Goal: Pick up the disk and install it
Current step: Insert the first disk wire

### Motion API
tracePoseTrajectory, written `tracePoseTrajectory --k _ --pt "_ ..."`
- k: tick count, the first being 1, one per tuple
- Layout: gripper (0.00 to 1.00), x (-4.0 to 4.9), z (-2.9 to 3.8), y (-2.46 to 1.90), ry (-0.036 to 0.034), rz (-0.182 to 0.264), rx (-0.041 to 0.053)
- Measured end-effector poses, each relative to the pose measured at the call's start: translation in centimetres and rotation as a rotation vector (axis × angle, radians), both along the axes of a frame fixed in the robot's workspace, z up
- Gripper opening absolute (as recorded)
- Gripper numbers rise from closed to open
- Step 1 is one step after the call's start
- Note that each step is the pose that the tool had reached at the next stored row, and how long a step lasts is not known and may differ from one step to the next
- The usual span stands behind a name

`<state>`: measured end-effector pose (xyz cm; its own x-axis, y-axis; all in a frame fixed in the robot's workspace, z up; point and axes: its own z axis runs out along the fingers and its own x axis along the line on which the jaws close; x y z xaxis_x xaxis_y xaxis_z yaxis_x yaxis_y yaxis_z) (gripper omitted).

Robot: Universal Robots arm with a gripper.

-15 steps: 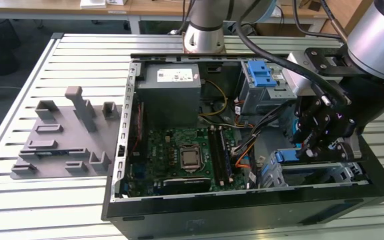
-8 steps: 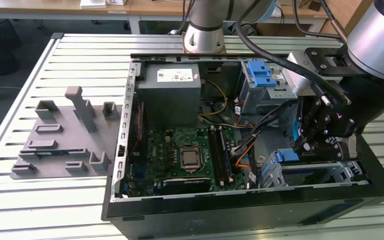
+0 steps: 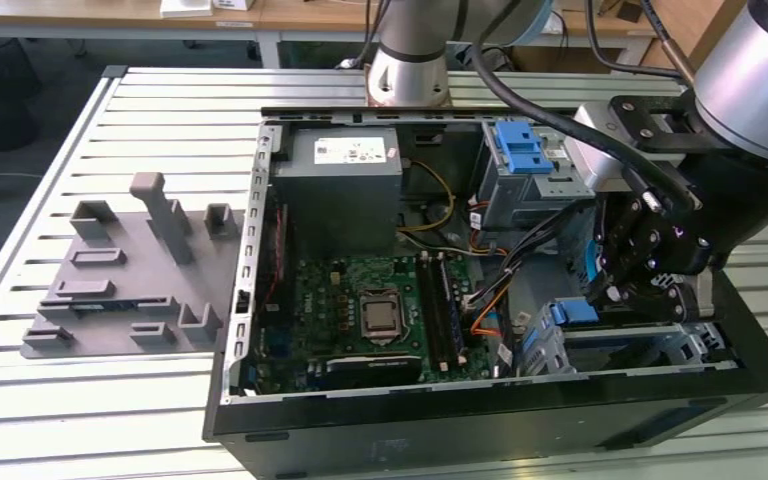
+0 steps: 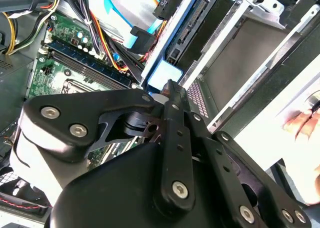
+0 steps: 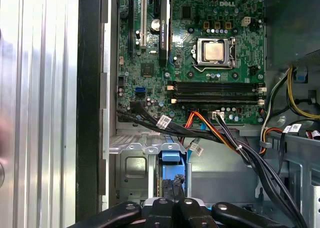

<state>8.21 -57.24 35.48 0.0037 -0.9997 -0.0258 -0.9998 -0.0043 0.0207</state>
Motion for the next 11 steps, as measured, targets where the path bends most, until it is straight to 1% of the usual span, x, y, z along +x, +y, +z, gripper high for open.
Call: tracePoseTrajectory --k 8,10,11 --pt "0.11 0.02 -0.01 0.00 0.0001 0.000 0.0000" --pt "0.11 0.26 -0.02 0.00 0.0001 0.000 0.0002" --pt "0.11 0.65 -0.01 0.00 0.0002 0.000 0.0001"
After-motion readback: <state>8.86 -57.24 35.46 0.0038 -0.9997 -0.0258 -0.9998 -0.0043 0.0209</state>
